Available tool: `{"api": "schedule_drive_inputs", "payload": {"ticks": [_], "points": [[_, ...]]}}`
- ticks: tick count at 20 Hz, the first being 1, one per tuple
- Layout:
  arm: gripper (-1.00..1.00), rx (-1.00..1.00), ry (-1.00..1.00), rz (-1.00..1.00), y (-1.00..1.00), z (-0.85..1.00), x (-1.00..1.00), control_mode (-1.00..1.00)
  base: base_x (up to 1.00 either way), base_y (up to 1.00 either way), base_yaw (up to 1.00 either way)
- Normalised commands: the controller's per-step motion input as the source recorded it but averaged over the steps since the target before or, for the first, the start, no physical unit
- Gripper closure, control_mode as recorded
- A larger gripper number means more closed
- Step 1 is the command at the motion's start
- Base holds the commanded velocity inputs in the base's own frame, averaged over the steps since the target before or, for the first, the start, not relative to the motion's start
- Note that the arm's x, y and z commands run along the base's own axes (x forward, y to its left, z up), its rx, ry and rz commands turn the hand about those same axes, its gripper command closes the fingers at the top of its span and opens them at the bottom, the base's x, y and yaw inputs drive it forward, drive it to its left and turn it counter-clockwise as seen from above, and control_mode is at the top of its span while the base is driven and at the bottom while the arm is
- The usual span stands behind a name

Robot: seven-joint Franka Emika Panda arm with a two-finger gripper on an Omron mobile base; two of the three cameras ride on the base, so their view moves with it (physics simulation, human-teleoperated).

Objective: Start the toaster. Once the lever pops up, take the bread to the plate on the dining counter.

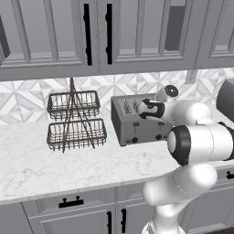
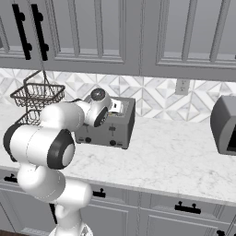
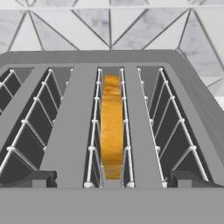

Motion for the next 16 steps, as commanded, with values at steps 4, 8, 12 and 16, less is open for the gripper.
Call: {"api": "schedule_drive_inputs", "payload": {"ticks": [4, 8, 12, 16], "points": [[-1.0, 0.0, 0.0, 0.0, 0.0, 0.0, 0.0, -1.0, 0.0, 0.0, 0.0], [-1.0, 0.0, 0.0, 0.0, 0.0, 0.0, 0.0, -1.0, 0.0, 0.0, 0.0], [-1.0, 0.0, 0.0, 0.0, 0.0, 0.0, 0.0, -1.0, 0.0, 0.0, 0.0], [-1.0, 0.0, 0.0, 0.0, 0.0, 0.0, 0.0, -1.0, 0.0, 0.0, 0.0]]}}
